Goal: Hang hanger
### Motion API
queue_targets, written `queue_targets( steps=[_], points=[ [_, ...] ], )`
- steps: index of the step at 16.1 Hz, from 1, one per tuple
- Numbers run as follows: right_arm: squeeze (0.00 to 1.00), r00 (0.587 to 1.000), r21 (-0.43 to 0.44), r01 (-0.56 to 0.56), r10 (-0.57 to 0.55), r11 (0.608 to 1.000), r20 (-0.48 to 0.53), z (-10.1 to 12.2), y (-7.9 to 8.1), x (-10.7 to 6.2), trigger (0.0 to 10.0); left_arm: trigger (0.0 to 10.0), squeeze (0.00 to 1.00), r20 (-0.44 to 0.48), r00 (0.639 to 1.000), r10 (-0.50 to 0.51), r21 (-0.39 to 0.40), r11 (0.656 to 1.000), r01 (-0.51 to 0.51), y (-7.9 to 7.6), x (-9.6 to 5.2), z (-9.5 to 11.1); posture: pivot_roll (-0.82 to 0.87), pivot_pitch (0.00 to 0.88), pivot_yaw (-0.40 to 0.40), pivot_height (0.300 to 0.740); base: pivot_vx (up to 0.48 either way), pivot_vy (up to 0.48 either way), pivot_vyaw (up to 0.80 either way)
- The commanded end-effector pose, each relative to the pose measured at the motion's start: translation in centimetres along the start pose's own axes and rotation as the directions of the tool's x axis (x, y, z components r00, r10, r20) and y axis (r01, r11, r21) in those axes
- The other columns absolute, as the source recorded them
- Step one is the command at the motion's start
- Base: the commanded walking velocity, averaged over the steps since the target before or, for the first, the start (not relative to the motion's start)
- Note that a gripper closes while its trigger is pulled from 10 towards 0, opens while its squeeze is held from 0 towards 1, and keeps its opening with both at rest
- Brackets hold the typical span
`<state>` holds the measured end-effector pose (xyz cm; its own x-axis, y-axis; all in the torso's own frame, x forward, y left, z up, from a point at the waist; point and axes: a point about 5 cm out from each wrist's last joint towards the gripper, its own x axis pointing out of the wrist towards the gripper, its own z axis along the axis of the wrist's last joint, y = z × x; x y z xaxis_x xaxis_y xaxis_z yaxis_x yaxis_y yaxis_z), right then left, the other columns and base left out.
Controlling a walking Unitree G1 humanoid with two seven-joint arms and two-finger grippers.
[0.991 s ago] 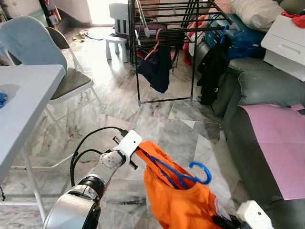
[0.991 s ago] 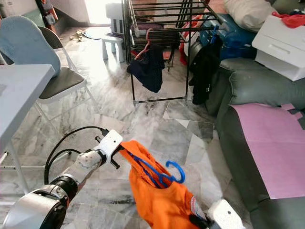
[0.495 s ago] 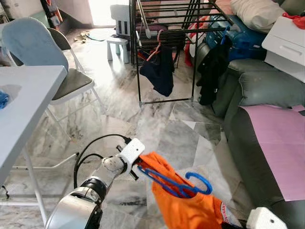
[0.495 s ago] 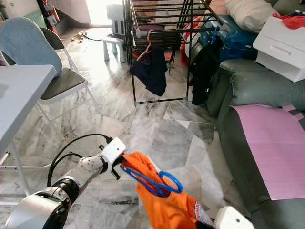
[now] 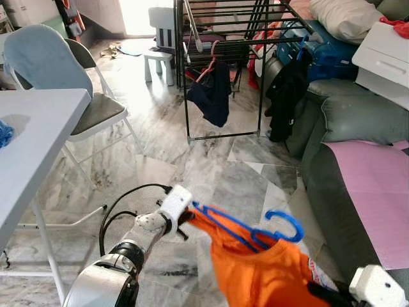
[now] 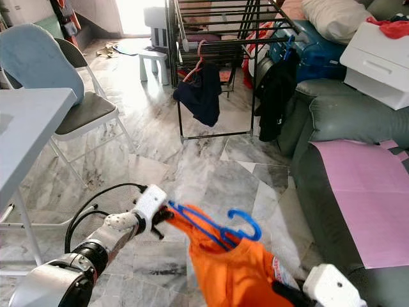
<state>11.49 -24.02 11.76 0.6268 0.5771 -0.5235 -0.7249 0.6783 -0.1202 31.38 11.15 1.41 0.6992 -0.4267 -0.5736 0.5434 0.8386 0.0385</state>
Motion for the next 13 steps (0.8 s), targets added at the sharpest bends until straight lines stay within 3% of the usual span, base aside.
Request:
queue_targets(
  steps=[1, 2, 3, 6, 9, 10, 13],
  points=[
    [0.0, 0.998, 0.003, 0.053, -0.053, 0.999, -0.026, -0.3, -0.8, -0.2, 10.0, 10.0, 1.0, 0.037, 0.994, 0.098, -0.101, 0.99, -0.094, 1.4, -0.3, 0.8, -0.04, 0.0, 0.031, 0.74, 0.0, 0.0, 0.0],
    [0.0, 0.991, -0.006, 0.105, -0.105, 0.994, -0.087, -1.3, -1.4, 0.3, 10.0, 10.0, 1.0, 0.085, 0.99, 0.11, -0.204, 0.975, -0.091, 1.5, -0.3, 1.3, -0.04, 0.0, 0.031, 0.74, 0.0, 0.0, 0.0],
    [0.0, 0.983, -0.013, 0.142, -0.143, 0.99, -0.114, -1.9, -1.9, 0.9, 10.0, 10.0, 1.0, 0.118, 0.989, 0.09, -0.241, 0.969, -0.06, 1.3, -0.1, 1.7, -0.04, 0.0, 0.03, 0.74, 0.0, 0.0, 0.0],
    [0.0, 0.934, 0.03, 0.356, -0.355, 0.934, -0.05, -1.8, -4.3, 3.8, 10.0, 10.0, 1.0, 0.164, 0.986, 0.016, -0.227, 0.974, 0.022, -0.1, 0.2, 2.2, -0.04, 0.0, 0.027, 0.74, 0.0, 0.0, 0.0],
    [0.0, 0.868, 0.124, 0.485, -0.494, 0.866, 0.05, -0.3, -5.8, 6.7, 10.0, 10.0, 1.0, 0.159, 0.986, -0.043, -0.164, 0.984, 0.07, -1.3, 0.4, 1.7, -0.04, 0.0, 0.027, 0.74, 0.0, 0.0, 0.0],
    [0.0, 0.859, 0.133, 0.494, -0.506, 0.859, 0.079, 0.2, -5.9, 8.1, 10.0, 10.0, 1.0, 0.154, 0.984, -0.088, -0.127, 0.986, 0.108, -1.9, 0.5, 1.3, -0.04, 0.0, 0.026, 0.74, 0.0, 0.0, 0.0],
    [0.0, 0.867, 0.128, 0.471, -0.485, 0.873, 0.117, 0.7, -5.7, 9.5, 10.0, 10.0, 1.0, 0.173, 0.968, -0.18, 0.012, 0.983, 0.181, -2.9, 0.4, 1.3, -0.04, 0.0, 0.023, 0.74, 0.0, 0.0, 0.0]
  ],
)
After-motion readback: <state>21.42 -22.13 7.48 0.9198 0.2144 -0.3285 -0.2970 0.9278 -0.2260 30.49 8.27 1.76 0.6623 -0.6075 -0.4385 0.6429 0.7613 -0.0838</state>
